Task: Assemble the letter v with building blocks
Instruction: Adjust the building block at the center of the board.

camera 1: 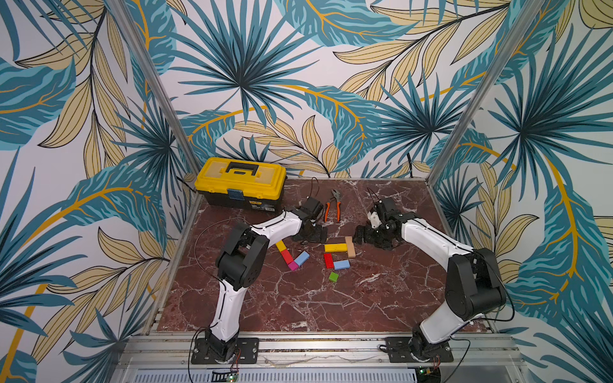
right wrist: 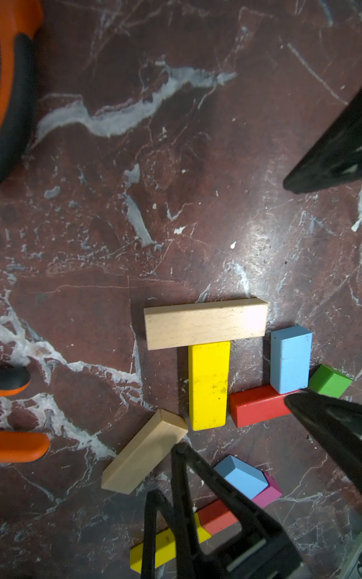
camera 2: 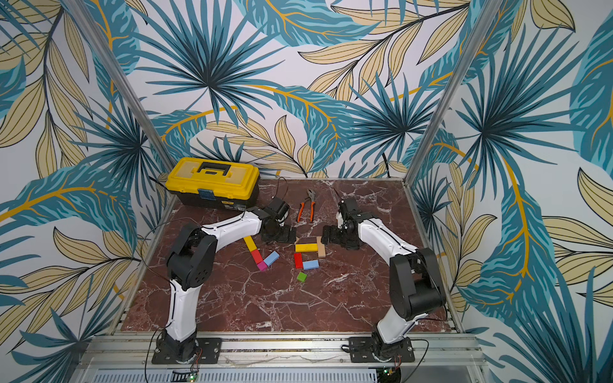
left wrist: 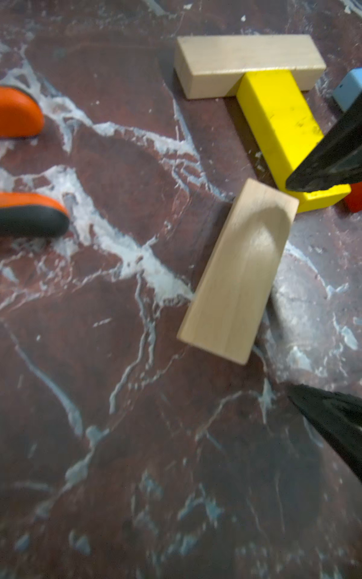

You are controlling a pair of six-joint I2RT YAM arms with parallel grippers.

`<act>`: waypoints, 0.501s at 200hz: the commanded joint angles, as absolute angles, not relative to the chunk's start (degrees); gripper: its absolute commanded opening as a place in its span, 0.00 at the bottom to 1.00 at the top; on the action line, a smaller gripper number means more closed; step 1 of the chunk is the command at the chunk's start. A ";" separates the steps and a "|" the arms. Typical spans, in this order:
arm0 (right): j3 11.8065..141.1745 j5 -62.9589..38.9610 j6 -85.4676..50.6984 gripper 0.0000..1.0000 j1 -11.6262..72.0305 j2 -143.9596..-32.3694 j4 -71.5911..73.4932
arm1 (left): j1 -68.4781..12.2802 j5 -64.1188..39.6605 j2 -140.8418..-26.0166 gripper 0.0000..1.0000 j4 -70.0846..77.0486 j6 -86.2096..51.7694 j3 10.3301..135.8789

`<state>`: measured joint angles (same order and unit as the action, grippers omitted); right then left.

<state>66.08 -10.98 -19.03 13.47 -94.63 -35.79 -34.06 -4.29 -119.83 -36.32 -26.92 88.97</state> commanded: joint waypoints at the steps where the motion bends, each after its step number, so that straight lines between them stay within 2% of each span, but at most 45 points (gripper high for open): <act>1: 65.12 -11.51 -18.37 1.00 13.27 -95.10 -35.33 | -34.08 -4.89 -118.49 0.98 -36.65 -27.94 88.41; 100: 64.17 -10.90 -18.28 1.00 13.27 -93.52 -35.67 | -34.69 -8.50 -124.24 0.97 -36.56 -27.86 95.09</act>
<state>65.34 -10.96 -19.03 13.47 -94.63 -35.70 -34.48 -6.92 -122.32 -36.42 -27.92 92.40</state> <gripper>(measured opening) 0.994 0.974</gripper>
